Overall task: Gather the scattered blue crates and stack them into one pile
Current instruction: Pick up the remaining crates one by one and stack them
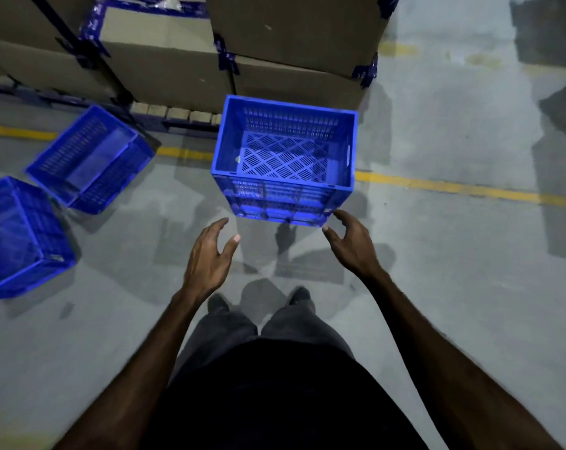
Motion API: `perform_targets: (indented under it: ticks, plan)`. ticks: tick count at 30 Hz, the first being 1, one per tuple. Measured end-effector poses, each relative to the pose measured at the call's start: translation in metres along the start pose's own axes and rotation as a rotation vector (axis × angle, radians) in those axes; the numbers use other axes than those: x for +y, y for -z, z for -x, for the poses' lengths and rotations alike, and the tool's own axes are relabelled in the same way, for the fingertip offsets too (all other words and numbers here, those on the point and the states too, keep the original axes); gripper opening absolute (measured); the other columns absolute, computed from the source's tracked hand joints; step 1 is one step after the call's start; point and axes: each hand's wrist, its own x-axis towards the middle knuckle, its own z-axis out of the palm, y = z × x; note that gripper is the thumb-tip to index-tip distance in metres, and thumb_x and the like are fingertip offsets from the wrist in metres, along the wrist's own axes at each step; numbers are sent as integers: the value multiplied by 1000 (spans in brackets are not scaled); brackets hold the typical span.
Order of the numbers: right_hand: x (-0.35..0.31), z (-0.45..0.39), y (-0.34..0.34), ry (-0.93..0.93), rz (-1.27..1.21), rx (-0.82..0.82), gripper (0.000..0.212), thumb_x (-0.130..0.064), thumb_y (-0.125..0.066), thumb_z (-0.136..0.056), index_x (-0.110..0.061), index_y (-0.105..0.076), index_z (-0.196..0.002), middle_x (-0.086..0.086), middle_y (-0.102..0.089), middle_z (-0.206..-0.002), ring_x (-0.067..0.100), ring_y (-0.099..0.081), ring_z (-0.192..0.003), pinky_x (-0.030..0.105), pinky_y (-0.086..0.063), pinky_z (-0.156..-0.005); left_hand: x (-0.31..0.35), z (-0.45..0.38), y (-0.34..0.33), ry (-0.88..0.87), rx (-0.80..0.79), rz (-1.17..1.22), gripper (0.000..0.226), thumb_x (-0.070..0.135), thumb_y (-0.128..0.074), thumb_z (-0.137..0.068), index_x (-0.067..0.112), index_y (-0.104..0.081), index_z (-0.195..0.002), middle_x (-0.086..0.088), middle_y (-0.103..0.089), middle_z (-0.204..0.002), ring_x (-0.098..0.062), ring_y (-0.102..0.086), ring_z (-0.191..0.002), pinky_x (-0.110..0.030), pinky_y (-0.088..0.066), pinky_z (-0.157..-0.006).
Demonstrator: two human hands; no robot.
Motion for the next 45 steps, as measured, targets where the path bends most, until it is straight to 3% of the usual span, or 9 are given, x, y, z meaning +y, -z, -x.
perform_targets:
  ticks: [7, 13, 17, 23, 26, 30, 36, 45]
  plan:
    - [-31, 45, -31, -17, 3, 52, 59, -43, -63, -95, -16, -52, -146, 6, -58, -146, 26, -54, -133, 41, -46, -106, -20, 22, 31, -34, 1, 54, 52, 40, -61, -100, 18, -51, -146, -2, -55, -148, -23, -54, -132, -49, -43, -112]
    - [-92, 94, -92, 22, -41, 102, 54, -39, -65, -97, -13, -54, -143, 7, -61, -142, 27, -56, -131, 41, -47, -105, -70, 51, 97, -76, -1, 74, 54, 43, -59, -100, 22, -49, -149, 0, -52, -150, -22, -51, -135, -48, -41, -113]
    - [-153, 132, -150, 72, -76, 45, 56, -32, -67, -98, -7, -52, -146, 10, -58, -146, 26, -54, -135, 37, -41, -111, -123, 83, 161, -67, 64, 90, 53, 42, -60, -101, 23, -49, -149, 1, -52, -149, -20, -51, -135, -45, -41, -113]
    - [-241, 171, -234, 173, -80, -77, 55, -32, -67, -97, -9, -53, -145, 8, -59, -145, 23, -56, -132, 43, -45, -109, -210, 132, 250, 23, 231, 119, 49, 44, -60, -100, 26, -51, -145, 4, -54, -147, -19, -53, -131, -49, -46, -108]
    - [-274, 178, -262, 238, -35, -136, 54, -33, -67, -98, -11, -53, -144, 6, -60, -143, 21, -57, -131, 37, -44, -108, -242, 152, 279, 103, 311, 152, 49, 45, -61, -99, 27, -52, -144, 4, -55, -146, -19, -54, -131, -50, -46, -108]
    - [-312, 170, -291, 297, -12, -227, 53, -31, -69, -97, -9, -54, -144, 6, -60, -143, 20, -57, -131, 28, -40, -105, -273, 171, 304, 205, 397, 181, 50, 42, -63, -99, 24, -53, -145, 1, -56, -145, -20, -55, -131, -49, -45, -109]
    - [-374, 129, -357, 397, -21, -361, 51, -29, -69, -97, -10, -56, -142, 7, -61, -141, 24, -61, -125, 47, -50, -104, -317, 175, 343, 356, 506, 219, 51, 43, -63, -99, 24, -52, -145, 1, -55, -146, -21, -55, -131, -48, -46, -109]
    - [-496, 47, -460, 489, -62, -573, 49, -24, -66, -98, -10, -54, -143, 5, -61, -141, 21, -59, -125, 40, -47, -107, -362, 129, 414, 575, 657, 262, 53, 49, -61, -98, 26, -52, -145, 5, -56, -145, -17, -59, -122, -44, -49, -104]
